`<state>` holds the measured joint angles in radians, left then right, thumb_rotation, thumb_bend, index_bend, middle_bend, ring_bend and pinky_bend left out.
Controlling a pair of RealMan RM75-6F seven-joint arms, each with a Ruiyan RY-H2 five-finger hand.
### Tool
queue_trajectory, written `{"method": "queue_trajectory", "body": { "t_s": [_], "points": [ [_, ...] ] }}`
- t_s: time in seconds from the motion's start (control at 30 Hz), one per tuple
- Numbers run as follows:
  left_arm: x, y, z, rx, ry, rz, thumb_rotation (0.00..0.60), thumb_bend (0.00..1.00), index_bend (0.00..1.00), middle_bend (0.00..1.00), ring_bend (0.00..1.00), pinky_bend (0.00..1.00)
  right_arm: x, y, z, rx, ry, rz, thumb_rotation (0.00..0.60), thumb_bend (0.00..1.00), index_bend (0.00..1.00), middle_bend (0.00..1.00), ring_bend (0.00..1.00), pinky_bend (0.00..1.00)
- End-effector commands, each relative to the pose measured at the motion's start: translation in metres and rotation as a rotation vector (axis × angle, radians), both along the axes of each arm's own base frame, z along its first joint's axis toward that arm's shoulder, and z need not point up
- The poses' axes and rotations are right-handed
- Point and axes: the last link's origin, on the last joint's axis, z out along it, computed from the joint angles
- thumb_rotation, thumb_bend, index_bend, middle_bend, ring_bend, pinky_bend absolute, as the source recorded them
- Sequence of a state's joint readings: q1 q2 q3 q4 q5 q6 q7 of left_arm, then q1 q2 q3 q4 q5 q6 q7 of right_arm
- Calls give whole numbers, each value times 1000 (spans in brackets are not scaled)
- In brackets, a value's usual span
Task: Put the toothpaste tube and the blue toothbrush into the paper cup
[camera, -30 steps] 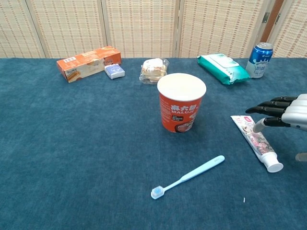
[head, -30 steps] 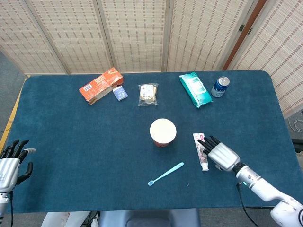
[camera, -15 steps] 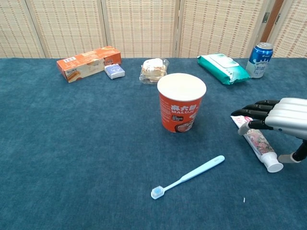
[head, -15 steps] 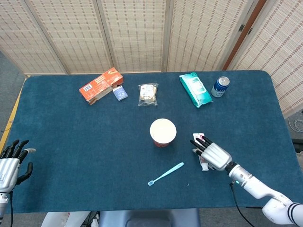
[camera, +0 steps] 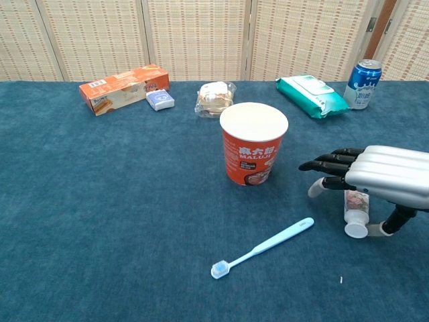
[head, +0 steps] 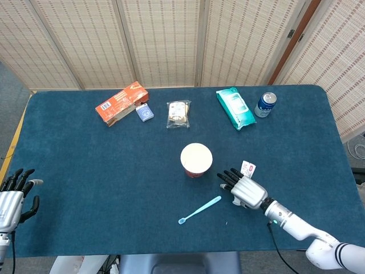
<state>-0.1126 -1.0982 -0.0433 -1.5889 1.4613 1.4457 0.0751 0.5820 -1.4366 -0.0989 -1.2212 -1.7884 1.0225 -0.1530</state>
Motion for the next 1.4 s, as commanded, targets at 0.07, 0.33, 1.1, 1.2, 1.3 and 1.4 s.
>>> {"method": "queue_trajectory", "body": {
  "t_s": [0.07,0.33,1.1,1.2,1.3,1.4],
  "points": [
    [0,0,0,0,1,0,600,522,313,149,68,156,8,0,-6,12,-24,6,600,111,258,0,0,119],
    [0,0,1,3,-1,1,600,522,315,150,68,156,11,3,0,45,-41,-32,600,111,262,0,0,119],
    [0,0,0,-2,1,5,600,523,316,150,68,157,9,-5,19,40,52,-88,600,112,333,0,0,120],
    [0,0,0,-1,1,5,600,522,316,150,68,157,9,-5,17,43,49,-92,600,112,341,0,0,120],
    [0,0,1,1,0,5,600,522,316,150,68,157,9,-5,14,47,46,-94,600,114,348,0,0,120],
    [0,0,1,1,0,5,600,522,316,150,68,157,9,-6,12,48,43,-95,600,128,354,0,0,120]
  ]
}}
